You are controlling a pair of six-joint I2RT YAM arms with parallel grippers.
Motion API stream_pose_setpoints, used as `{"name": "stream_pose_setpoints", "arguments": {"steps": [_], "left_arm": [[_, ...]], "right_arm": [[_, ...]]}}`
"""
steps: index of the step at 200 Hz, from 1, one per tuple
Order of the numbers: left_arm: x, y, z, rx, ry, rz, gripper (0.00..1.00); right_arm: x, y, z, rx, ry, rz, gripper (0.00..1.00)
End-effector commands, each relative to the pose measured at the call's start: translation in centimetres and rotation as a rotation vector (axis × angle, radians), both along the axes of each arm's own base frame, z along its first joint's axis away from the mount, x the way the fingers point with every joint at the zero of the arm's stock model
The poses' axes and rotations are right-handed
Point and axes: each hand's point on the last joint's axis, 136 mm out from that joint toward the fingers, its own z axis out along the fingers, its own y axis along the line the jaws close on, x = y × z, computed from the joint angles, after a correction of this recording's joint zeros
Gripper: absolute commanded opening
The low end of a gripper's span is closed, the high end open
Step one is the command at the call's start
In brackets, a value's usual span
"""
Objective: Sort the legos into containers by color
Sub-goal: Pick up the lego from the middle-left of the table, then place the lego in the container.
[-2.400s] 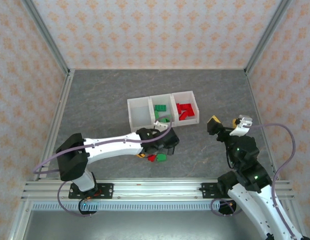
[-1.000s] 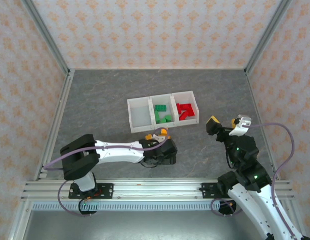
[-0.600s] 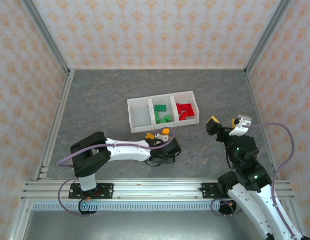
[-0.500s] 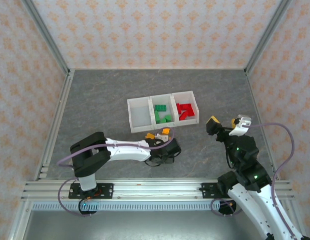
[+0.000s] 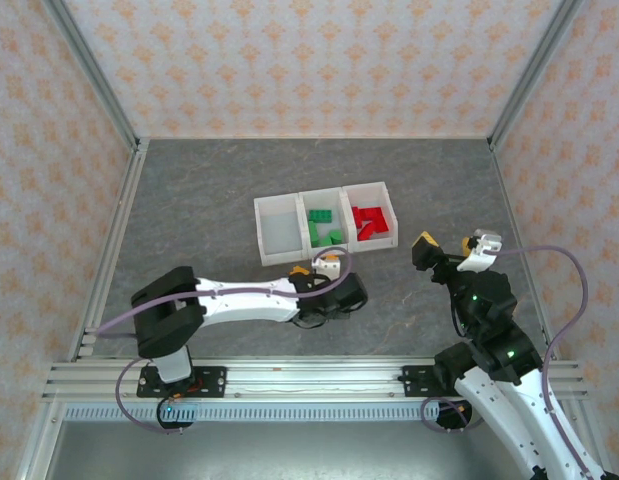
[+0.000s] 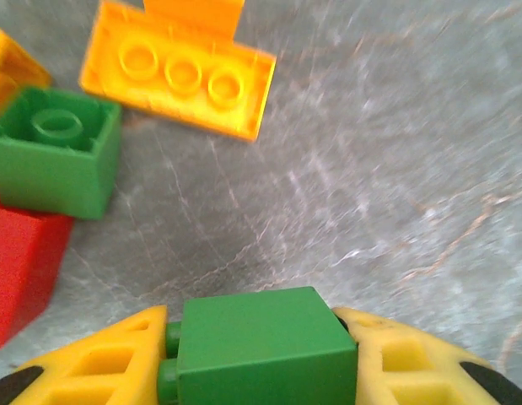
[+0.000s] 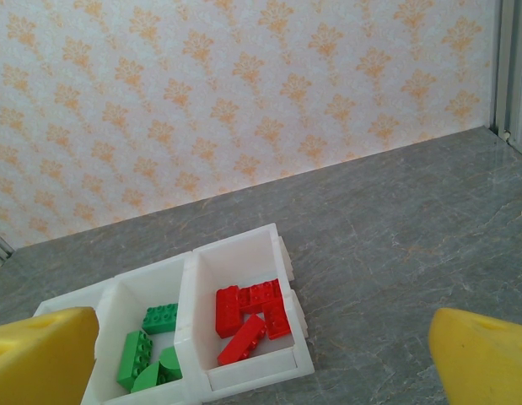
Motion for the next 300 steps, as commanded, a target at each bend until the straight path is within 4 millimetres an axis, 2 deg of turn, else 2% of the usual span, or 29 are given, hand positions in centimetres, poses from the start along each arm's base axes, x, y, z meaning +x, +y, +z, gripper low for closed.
{"name": "stream_pose_setpoints", "arguments": {"steps": [1, 53, 89, 141, 170, 175, 177, 181, 217, 244, 271, 300], "left_arm": [[2.5, 2.1, 4.1, 0.04, -0.128, 0.047, 0.35], [8.6, 5.2, 8.9, 0.112, -0.24, 0.107, 0.35], [12.2, 6.1, 10.2, 0.15, -0.256, 0.119, 0.36], [16.6, 5.4, 9.6, 0.127, -0.241, 0.097, 0.38], [18.6, 4.4, 8.5, 0.132, -0.231, 0.071, 0.38], [18.9, 4.2, 8.8, 0.124, -0.235, 0.068, 0.38], [19.1, 4.1, 7.9, 0.136, -0.223, 0.066, 0.38], [19.4, 4.0, 7.4, 0.142, -0.216, 0.06, 0.38], [21.9, 3.8, 6.0, 0.148, -0.194, 0.06, 0.41], [23.2, 3.6, 5.5, 0.141, -0.183, 0.046, 0.48], [23.9, 2.9, 5.9, 0.148, -0.191, 0.016, 0.57], [24.0, 3.5, 6.8, 0.172, -0.208, 0.025, 0.78]], "right_arm": [[0.0, -0.2, 0.5, 0.017, -0.016, -0.01, 1.0], [-0.1, -0.1, 0.5, 0.018, -0.015, -0.008, 1.0], [-0.1, -0.2, 0.5, 0.019, -0.017, -0.011, 1.0], [-0.1, -0.2, 0.5, 0.018, -0.015, -0.013, 1.0], [-0.1, -0.2, 0.5, 0.018, -0.016, -0.008, 1.0], [-0.1, -0.1, 0.5, 0.019, -0.017, -0.007, 1.0], [-0.1, -0.1, 0.5, 0.019, -0.017, -0.007, 1.0], [-0.1, -0.1, 0.5, 0.018, -0.017, -0.006, 1.0], [-0.1, 0.0, 0.5, 0.019, -0.016, -0.001, 1.0], [0.0, 0.1, 0.4, 0.019, -0.016, 0.008, 1.0], [0.0, 0.2, 0.2, 0.017, -0.011, 0.01, 1.0], [0.1, 0.3, 0.1, 0.016, -0.008, 0.011, 1.0]]}}
